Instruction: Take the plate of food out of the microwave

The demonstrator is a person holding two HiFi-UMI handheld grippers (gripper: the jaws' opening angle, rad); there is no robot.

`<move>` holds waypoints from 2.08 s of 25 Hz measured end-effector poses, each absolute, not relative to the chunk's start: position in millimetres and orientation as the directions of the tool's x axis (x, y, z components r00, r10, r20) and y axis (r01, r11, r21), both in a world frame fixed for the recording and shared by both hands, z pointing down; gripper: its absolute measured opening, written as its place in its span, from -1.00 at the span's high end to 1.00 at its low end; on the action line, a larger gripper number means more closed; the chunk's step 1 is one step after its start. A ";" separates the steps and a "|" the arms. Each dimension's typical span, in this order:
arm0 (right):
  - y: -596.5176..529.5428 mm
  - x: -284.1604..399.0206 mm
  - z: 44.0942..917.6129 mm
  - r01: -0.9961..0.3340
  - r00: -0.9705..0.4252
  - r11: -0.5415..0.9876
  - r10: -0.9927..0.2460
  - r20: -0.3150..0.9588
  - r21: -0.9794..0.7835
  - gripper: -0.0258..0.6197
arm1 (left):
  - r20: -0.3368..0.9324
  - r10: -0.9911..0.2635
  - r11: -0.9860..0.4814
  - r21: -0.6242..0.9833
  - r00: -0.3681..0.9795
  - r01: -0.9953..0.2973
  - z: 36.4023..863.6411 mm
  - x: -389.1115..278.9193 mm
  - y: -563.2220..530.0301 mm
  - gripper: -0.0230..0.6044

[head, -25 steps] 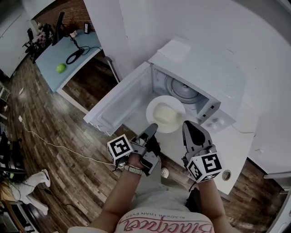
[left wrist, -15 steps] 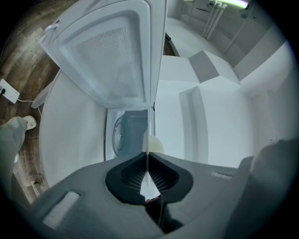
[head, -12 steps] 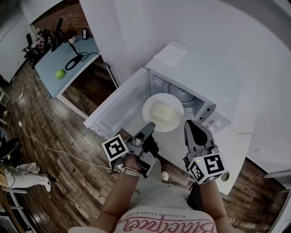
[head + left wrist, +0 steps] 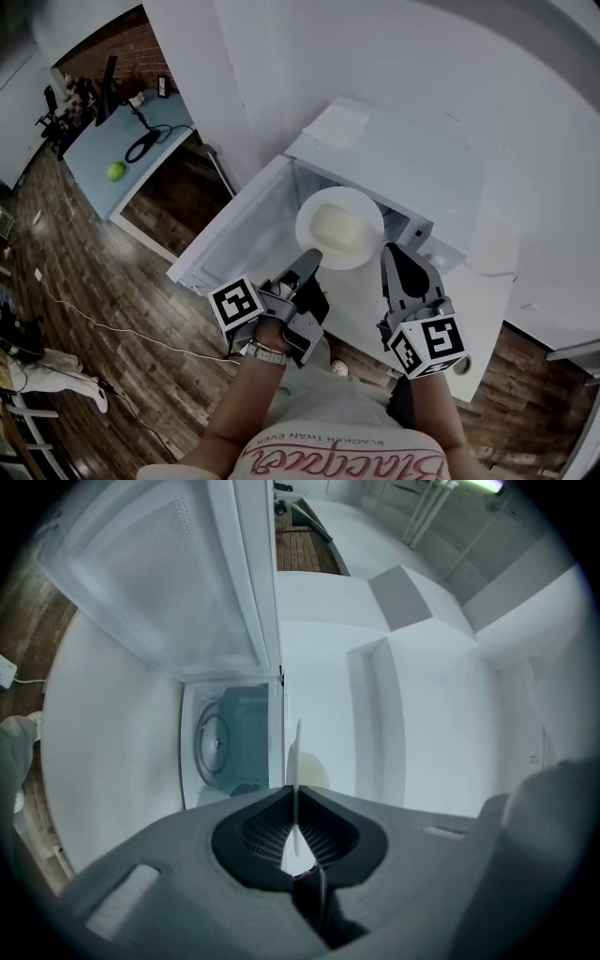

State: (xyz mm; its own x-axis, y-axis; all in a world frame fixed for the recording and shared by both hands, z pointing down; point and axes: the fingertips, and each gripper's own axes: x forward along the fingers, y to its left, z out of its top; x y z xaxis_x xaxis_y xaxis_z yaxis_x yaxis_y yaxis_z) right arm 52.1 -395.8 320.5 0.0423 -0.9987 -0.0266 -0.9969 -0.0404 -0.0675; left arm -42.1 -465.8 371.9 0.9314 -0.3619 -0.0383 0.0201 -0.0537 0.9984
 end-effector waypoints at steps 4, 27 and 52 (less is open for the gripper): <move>-398.5 57.3 307.8 -0.998 0.055 -0.053 -0.997 -0.055 -0.045 0.88 | -0.047 -0.327 -0.066 0.997 0.944 0.027 363.4 -27.9 -469.2 0.87; -398.7 112.9 282.1 -0.966 0.254 -0.247 -0.963 -0.090 -0.075 0.88 | -0.076 -0.158 -0.094 0.994 0.985 0.062 329.2 37.7 -479.1 0.87; -414.1 156.8 283.5 -0.931 0.364 -0.363 -0.930 -0.049 -0.031 0.88 | -0.090 -0.089 -0.107 0.991 0.992 0.080 321.3 88.9 -488.9 0.87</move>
